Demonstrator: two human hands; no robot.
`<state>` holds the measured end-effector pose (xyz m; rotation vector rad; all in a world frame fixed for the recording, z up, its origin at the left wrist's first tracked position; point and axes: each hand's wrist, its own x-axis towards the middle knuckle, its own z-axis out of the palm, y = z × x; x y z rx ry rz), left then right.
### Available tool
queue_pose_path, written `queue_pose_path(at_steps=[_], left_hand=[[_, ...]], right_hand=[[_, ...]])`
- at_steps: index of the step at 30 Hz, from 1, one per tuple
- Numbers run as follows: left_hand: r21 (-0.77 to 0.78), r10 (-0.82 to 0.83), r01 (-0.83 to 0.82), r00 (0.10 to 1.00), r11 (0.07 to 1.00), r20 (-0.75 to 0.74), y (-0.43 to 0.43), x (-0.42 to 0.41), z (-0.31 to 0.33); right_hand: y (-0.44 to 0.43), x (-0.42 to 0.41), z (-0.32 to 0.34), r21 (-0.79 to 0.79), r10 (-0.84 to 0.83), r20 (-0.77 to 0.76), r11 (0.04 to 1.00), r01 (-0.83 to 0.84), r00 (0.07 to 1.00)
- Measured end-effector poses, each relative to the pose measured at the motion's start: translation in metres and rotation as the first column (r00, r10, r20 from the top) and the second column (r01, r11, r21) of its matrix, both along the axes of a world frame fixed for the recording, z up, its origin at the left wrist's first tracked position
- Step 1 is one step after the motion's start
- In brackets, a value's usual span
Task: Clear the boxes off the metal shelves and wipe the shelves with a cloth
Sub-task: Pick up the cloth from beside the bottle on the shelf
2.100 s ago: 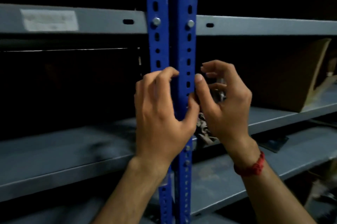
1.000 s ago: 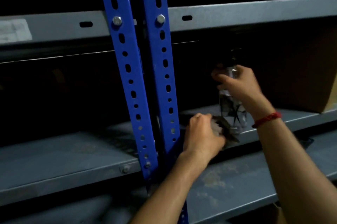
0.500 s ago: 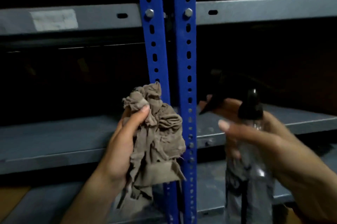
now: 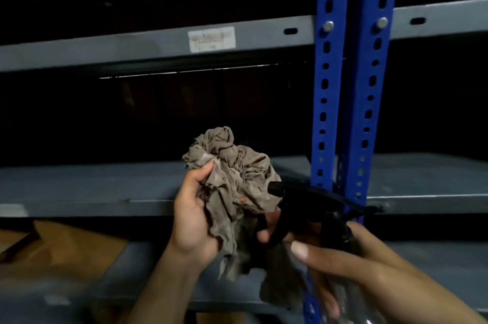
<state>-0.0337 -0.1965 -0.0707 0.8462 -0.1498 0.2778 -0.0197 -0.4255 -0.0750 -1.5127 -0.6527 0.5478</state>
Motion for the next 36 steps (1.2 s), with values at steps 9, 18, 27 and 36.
queue_pose_path(at_steps=[9, 18, 27, 36], left_hand=[[-0.022, 0.023, -0.022, 0.996, 1.000, 0.083, 0.032, 0.001, -0.012], [-0.028, 0.107, -0.105, 0.993, 0.994, 0.054, 0.040, 0.007, -0.015], [-0.002, 0.079, -0.079, 0.991, 0.997, 0.106, 0.031, 0.014, -0.011], [-0.098, 0.095, -0.086, 0.991, 0.991, 0.093, 0.026, 0.021, -0.013]], right_hand=[[0.061, -0.035, 0.003, -0.148, -0.186, 0.187, 0.965, 0.215, 0.964], [0.066, -0.032, 0.000, -0.190, -0.169, 0.233, 0.958, 0.216, 0.958], [0.070, -0.032, 0.009, -0.225, -0.219, 0.189, 0.939, 0.259, 0.957], [0.061, -0.030, 0.006, -0.175, -0.281, 0.207, 0.932, 0.318, 0.937]])
